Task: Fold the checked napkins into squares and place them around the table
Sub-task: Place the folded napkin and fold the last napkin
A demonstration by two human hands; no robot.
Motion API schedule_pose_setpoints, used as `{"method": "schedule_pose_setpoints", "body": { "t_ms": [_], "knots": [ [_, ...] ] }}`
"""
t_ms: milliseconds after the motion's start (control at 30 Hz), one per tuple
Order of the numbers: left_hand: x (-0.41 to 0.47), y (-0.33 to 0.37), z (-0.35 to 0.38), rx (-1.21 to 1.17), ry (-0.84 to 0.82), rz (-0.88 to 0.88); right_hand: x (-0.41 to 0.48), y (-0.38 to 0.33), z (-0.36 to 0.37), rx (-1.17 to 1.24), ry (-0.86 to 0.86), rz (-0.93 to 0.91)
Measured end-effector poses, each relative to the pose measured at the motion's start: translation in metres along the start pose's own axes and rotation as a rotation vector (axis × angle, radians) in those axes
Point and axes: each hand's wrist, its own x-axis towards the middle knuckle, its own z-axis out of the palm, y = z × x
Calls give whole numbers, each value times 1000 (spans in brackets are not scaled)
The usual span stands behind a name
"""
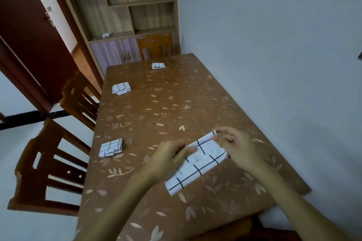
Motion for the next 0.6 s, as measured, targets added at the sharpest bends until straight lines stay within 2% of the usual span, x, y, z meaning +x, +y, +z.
{"method": "schedule_pose_setpoints", "body": {
  "t_ms": [100, 200, 267, 333, 400, 500, 600],
  "knots": [
    [3, -5, 25, -39, -97, -83, 14, 26, -4, -35, 5, 63],
    [10, -9, 45, -188, -212, -198, 29, 42, -6, -6, -41, 108],
    [18, -11, 52, -299, -229, -281, 39, 46, -7, 23, -43, 111],
    [27, -9, 55, -388, -183, -365, 49, 50, -11, 64, -4, 162],
    [36, -5, 58, -464, -90, -444, 56, 56, -15, 143, -39, 278],
    [47, -5, 67, -545, 83, -530, 59, 67, -14, 364, -279, 478],
    [54, -5, 82, -588, 142, -592, 56, 78, -7, 274, -429, 439]
  ]
}}
